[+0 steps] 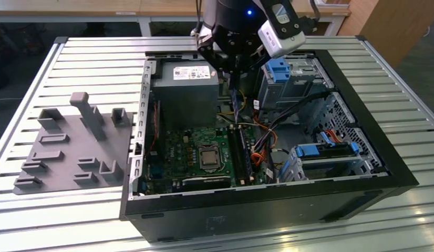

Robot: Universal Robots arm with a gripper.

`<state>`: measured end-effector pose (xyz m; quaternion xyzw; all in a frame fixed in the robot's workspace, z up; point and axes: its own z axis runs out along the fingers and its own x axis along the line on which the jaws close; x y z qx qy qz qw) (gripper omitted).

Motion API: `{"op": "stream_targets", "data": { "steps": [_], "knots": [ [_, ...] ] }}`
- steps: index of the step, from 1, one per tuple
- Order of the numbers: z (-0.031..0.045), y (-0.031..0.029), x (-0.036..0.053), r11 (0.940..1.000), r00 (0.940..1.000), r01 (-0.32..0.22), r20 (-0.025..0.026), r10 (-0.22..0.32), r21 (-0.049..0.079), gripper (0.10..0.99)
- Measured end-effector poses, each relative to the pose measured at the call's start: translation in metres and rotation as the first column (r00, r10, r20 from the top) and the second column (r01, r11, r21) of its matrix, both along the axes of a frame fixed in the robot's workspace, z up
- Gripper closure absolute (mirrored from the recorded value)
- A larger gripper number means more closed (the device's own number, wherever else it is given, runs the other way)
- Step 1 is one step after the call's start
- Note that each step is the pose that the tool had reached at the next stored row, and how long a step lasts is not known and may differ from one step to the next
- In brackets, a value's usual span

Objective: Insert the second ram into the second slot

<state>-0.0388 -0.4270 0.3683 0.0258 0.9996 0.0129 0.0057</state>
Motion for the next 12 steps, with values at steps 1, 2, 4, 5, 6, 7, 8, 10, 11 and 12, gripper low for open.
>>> {"op": "stream_targets", "data": {
  "steps": [1, 2, 4, 5, 6, 7, 8, 10, 11, 12],
  "knots": [
    [-0.0003, 0.0, 0.0, 1.0, 1.0, 0.0, 0.0, 0.0, -0.001, 0.953],
    [-0.0007, 0.0, 0.0, 1.0, 1.0, 0.0, 0.0, 0.0, -0.001, 0.953],
    [-0.0013, 0.0, 0.0, 1.0, 1.0, 0.0, 0.0, 0.0, -0.001, 0.953],
    [-0.0017, 0.0, 0.0, 1.0, 1.0, 0.0, 0.0, 0.0, -0.001, 0.953],
    [-0.002, 0.0, 0.0, 1.0, 1.0, 0.0, 0.0, 0.0, -0.001, 0.953],
    [-0.0024, 0.0, 0.0, 1.0, 1.0, 0.0, 0.0, 0.0, -0.001, 0.953],
    [-0.0028, 0.0, 0.0, 1.0, 1.0, 0.0, 0.0, 0.0, -0.001, 0.953],
    [-0.0036, 0.0, 0.0, 1.0, 1.0, 0.0, 0.0, 0.0, -0.001, 0.953],
    [-0.004, 0.0, 0.0, 1.0, 1.0, 0.0, 0.0, 0.0, -0.001, 0.953],
    [-0.0044, 0.0, 0.0, 1.0, 1.0, 0.0, -0.0001, 0.0, -0.001, 0.953]
  ]
}}
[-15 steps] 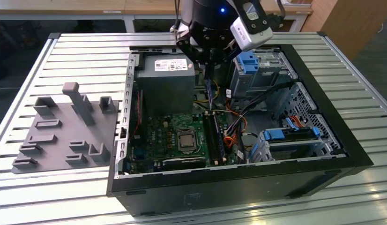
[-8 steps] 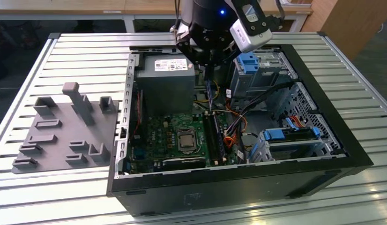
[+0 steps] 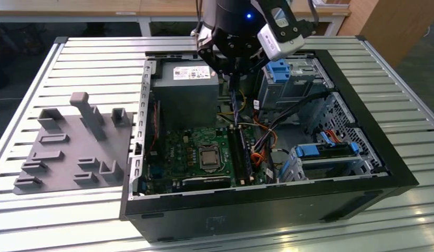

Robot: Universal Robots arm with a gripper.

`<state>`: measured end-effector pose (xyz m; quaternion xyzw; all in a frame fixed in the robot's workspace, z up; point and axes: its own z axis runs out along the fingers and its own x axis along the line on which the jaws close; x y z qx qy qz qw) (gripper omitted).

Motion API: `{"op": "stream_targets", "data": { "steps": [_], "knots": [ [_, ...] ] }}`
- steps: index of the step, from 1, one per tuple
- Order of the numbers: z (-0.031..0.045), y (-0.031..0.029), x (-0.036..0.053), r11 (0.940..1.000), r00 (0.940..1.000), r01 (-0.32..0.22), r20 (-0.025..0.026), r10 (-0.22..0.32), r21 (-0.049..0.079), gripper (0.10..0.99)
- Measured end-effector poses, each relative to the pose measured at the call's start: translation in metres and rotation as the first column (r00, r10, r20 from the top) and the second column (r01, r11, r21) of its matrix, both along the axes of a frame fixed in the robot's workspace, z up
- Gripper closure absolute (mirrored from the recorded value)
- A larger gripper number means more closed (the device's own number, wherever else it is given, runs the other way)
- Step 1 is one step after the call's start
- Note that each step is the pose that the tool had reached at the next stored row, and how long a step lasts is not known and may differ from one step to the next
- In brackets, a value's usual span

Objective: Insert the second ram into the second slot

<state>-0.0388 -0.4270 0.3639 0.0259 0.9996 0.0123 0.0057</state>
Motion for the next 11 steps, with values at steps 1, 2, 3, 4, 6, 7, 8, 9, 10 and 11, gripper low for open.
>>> {"op": "stream_targets", "data": {
  "steps": [1, 2, 3, 4, 6, 7, 8, 9, 10, 11],
  "knots": [
    [-0.0003, 0.0, 0.0, 1.0, 1.0, 0.0, 0.0, 0.0, 0.0, 0.953],
    [-0.0005, 0.0, 0.0, 1.0, 1.0, 0.0, 0.0, 0.0, 0.0, 0.953],
    [-0.0009, 0.0, 0.0, 1.0, 1.0, 0.0, 0.0, 0.0, 0.0, 0.953],
    [-0.0015, 0.0, 0.0, 1.0, 1.0, 0.0, 0.0001, 0.0, 0.0, 0.953],
    [-0.0027, 0.0, 0.0, 1.0, 1.0, 0.0, 0.0001, 0.0, 0.0, 0.953],
    [-0.0033, 0.0, 0.0, 1.0, 1.0, 0.0, 0.0, 0.0, 0.0, 0.953],
    [-0.0039, 0.0, 0.0, 1.0, 1.0, 0.0, 0.0, 0.0, 0.0, 0.953],
    [-0.0044, 0.0, 0.0, 1.0, 1.0, 0.0, 0.0, 0.0, 0.0, 0.953],
    [-0.0047, 0.0, 0.0, 1.0, 1.0, 0.0, 0.0, 0.0, 0.0, 0.953],
    [-0.005, 0.0, 0.0, 1.0, 1.0, 0.0, 0.0, 0.0, 0.0, 0.953]
  ]
}}
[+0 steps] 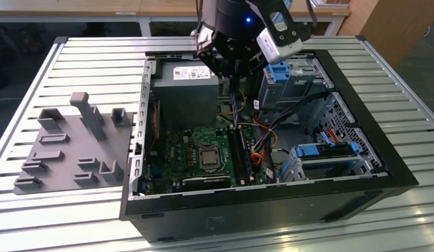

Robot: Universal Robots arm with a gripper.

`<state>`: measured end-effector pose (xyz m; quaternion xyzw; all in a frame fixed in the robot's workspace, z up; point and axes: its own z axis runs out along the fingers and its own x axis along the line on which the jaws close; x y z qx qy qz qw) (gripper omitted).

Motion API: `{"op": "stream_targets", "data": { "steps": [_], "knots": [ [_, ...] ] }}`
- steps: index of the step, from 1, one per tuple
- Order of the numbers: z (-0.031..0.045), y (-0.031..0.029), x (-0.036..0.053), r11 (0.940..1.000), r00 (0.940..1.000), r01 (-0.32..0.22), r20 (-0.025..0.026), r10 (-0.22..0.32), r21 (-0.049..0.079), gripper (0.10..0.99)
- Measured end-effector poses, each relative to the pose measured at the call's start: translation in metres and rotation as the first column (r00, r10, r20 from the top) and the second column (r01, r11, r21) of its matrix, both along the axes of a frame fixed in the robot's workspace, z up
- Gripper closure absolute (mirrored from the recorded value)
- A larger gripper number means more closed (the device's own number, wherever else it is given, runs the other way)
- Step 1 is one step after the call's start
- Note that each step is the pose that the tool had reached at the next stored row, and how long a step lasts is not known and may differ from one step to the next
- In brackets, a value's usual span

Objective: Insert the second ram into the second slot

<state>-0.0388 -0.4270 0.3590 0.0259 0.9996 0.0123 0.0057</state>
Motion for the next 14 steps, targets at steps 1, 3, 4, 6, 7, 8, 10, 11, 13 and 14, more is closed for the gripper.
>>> {"op": "stream_targets", "data": {
  "steps": [1, 3, 4, 6, 7, 8, 10, 11, 13, 14],
  "knots": [
    [-0.0003, 0.0, 0.0, 1.0, 1.0, 0.0, 0.0, 0.0, 0.0, 0.953],
    [-0.0007, 0.0, 0.0, 1.0, 1.0, 0.0, 0.0, 0.0, 0.0, 0.953],
    [-0.0009, 0.0, 0.0, 1.0, 1.0, 0.0, 0.0, 0.0, 0.0, 0.953],
    [-0.0015, 0.0, 0.0, 1.0, 1.0, 0.0, 0.0, 0.0, 0.0, 0.953],
    [-0.0017, 0.0, 0.0, 1.0, 1.0, 0.0, 0.0001, 0.0, 0.0, 0.953],
    [-0.002, 0.0, 0.0, 1.0, 1.0, 0.0, 0.0, 0.0, 0.0, 0.953],
    [-0.0023, 0.0, 0.0, 1.0, 1.0, 0.0, 0.0001, 0.0, 0.0, 0.953],
    [-0.0025, 0.0, 0.0, 1.0, 1.0, 0.0, 0.0001, 0.0, 0.0, 0.953],
    [-0.0029, 0.0, 0.0, 1.0, 1.0, 0.0, 0.0001, 0.0, 0.0, 0.953],
    [-0.0032, 0.0, 0.0, 1.0, 1.0, 0.0, 0.0001, 0.0, 0.0, 0.953]
  ]
}}
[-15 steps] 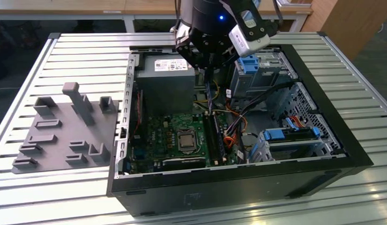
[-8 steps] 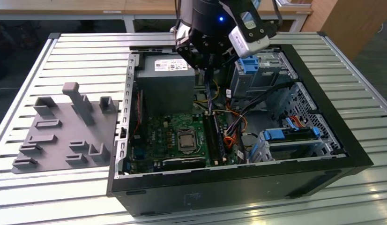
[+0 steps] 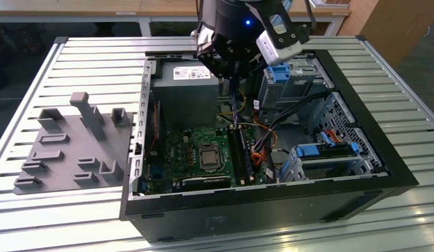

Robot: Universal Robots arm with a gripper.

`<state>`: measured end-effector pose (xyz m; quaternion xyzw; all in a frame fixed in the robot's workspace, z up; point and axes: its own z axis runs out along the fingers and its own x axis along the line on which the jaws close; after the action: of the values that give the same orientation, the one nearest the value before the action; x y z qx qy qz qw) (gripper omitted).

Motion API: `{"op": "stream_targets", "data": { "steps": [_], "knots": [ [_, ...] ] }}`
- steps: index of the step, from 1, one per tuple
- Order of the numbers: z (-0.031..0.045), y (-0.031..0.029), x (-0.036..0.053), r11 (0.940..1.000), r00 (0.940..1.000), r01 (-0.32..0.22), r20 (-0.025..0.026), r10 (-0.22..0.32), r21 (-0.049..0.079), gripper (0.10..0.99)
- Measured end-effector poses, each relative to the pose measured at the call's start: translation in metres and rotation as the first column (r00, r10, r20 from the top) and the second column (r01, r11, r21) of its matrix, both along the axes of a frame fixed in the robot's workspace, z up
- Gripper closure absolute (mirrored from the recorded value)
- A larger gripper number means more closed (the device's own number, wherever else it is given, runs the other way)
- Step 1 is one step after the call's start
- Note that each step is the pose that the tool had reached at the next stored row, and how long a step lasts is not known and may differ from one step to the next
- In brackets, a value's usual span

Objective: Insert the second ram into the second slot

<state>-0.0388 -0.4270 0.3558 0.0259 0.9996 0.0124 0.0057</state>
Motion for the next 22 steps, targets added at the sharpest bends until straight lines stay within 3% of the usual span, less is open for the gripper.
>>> {"op": "stream_targets", "data": {
  "steps": [22],
  "knots": [
    [-0.0092, -0.001, 0.0, 1.0, 1.0, 0.0, 0.0, 0.0, 0.0, 0.953]
  ]
}}
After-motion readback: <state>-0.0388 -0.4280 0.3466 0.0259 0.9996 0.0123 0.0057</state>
